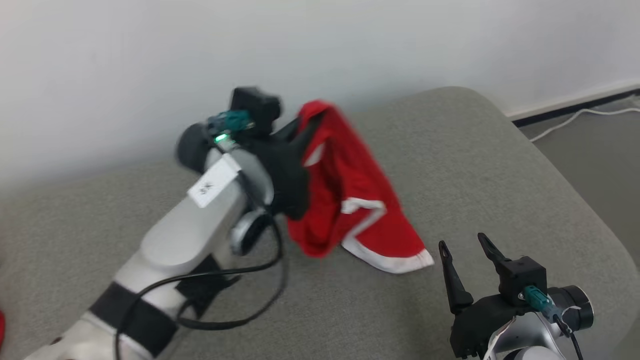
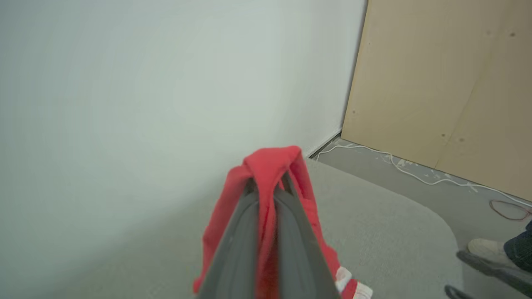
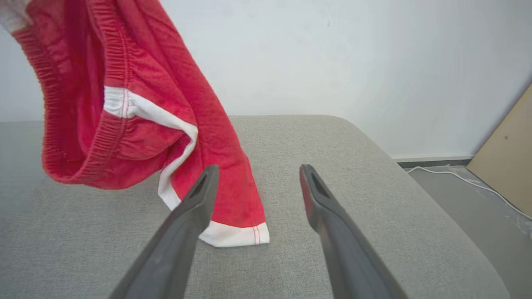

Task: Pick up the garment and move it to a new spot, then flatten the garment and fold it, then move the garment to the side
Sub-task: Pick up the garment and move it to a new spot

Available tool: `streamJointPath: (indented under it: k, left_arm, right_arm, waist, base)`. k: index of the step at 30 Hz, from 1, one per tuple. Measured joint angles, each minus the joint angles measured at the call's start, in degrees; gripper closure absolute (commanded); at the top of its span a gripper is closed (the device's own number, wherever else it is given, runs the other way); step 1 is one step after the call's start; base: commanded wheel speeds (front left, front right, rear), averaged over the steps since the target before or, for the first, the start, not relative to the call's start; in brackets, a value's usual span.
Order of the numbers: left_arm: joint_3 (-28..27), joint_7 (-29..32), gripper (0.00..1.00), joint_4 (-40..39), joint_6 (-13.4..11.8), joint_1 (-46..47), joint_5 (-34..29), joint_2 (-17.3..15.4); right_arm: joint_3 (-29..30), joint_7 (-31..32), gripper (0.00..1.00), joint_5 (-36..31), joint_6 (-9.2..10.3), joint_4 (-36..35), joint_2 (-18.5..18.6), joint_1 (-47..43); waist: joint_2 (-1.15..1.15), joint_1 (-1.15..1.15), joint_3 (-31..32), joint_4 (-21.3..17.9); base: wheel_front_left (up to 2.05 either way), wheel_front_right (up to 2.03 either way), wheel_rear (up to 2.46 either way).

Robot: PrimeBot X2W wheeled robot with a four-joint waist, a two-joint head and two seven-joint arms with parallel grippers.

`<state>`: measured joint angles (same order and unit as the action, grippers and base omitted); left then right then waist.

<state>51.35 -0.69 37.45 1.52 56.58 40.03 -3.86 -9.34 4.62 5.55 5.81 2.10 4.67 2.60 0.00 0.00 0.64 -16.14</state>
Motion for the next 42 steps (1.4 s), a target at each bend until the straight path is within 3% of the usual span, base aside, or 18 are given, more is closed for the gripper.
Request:
streamJointPath:
  k: [5, 8, 14, 20, 21, 22, 23, 28, 32, 39, 42]
  left_arm:
    - [2.8, 2.2, 1.00, 8.5, 0.1, -3.5, -3.1, -8.8]
    - [4.0, 3.1, 1.00, 12.2, -0.2, -6.0, -4.2, -12.2]
    - [4.4, 3.2, 1.00, 15.9, -1.1, -6.6, -5.3, -13.8]
    - [4.7, 3.1, 1.00, 20.2, -3.8, -6.2, -7.4, -16.5]
    - [4.8, 3.1, 0.64, 20.9, -4.1, -6.0, -7.4, -16.7]
    - [4.8, 2.9, 0.08, 21.1, -4.1, -5.7, -7.6, -16.8]
    - [4.8, 2.5, 0.00, 21.1, -4.1, -5.7, -7.6, -16.7]
    - [4.2, 0.9, 0.00, 22.0, -4.4, -5.7, -7.2, -15.6]
    - [0.5, -2.4, 0.00, 21.8, -5.3, -5.8, -4.6, -14.0]
    - [-5.9, -14.5, 0.00, 13.7, -5.7, -10.4, 1.6, -8.6]
    - [-8.4, -14.9, 0.00, 10.4, -6.8, -16.2, 4.1, -8.0]
  right_arm:
    - [0.0, 0.2, 0.00, 0.4, -0.11, 0.0, 0.0, 0.4]
    - [0.0, 0.4, 0.00, 0.4, -0.27, 0.0, 0.0, 0.4]
    - [-0.3, 0.5, 0.00, 0.4, -0.58, -0.3, 0.1, 0.5]
    - [-1.3, 0.9, 0.00, 0.4, -0.87, 0.1, 0.0, 2.9]
    - [-1.4, 0.9, 0.00, 0.4, -0.87, 0.1, 0.0, 2.9]
    - [-1.4, 0.9, 0.00, 0.4, -0.88, 0.5, 0.0, 2.9]
    - [-1.5, 0.9, 0.00, 0.4, -0.96, 0.9, 0.0, 2.9]
    - [-1.7, 0.9, 0.00, 0.4, -1.12, 1.7, 0.0, 2.8]
    - [-1.3, 0.9, 0.00, 0.8, -1.85, 2.4, 0.2, 2.8]
    - [1.6, -1.8, 0.00, 6.8, -4.48, 4.6, 0.5, 2.6]
    - [2.2, -3.2, 0.00, 7.1, -4.94, 5.3, 0.8, 2.2]
  waist:
    - [0.00, 0.01, -1.6, -1.6]
    - [0.00, 0.02, -2.4, -1.3]
    - [0.00, 0.01, -3.3, 0.4]
    - [0.01, 0.01, -4.1, 1.8]
    - [0.00, 0.01, -4.1, 2.0]
    - [0.00, 0.01, -4.1, 2.1]
    - [0.00, 0.02, -4.0, 2.3]
    - [0.00, 0.01, -3.2, 2.9]
    - [0.00, 0.01, -2.3, 3.7]
    - [0.00, 0.00, 0.0, 5.7]
    - [0.00, 0.00, 1.4, 6.6]
  base:
    - [0.00, 0.00, 0.00]
    - [0.00, 0.00, 0.00]
    - [0.00, 0.00, 0.00]
    - [0.00, 0.00, 0.00]
    - [0.00, 0.00, 0.00]
    - [0.00, 0.00, 0.00]
    - [0.00, 0.00, 0.00]
    - [0.00, 0.00, 0.00]
    - [0.00, 0.00, 0.00]
    - [0.00, 0.00, 0.00]
    - [0.00, 0.00, 0.00]
